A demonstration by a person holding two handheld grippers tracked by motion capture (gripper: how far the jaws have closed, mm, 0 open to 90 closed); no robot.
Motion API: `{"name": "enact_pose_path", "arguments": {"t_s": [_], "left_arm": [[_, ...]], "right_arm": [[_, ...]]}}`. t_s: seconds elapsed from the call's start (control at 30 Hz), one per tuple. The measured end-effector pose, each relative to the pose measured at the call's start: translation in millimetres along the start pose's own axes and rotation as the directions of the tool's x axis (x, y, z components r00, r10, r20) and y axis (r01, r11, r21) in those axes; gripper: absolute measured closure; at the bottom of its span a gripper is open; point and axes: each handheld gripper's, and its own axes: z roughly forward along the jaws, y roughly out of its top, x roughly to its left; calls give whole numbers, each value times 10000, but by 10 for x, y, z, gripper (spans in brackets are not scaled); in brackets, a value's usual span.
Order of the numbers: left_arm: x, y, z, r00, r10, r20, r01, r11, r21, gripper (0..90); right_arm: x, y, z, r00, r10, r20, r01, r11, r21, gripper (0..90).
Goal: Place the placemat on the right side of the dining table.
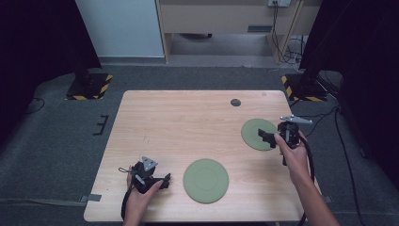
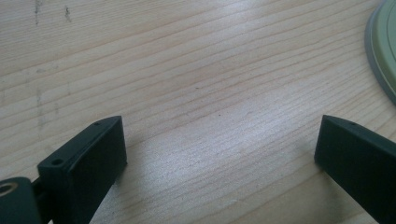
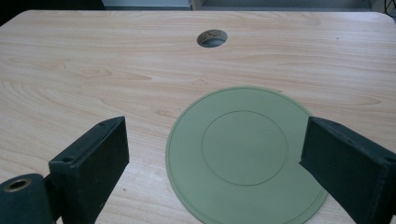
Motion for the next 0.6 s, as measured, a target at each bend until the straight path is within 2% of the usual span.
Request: {"name": "enact_pose_path", "arguments": {"t_s": [0.6], "left_arm": [[-5, -2, -2, 10000, 33, 33, -33, 10000, 2, 15]], "right_arm": [[106, -205, -36, 9987, -421, -272, 432, 9982, 417, 65]]}}
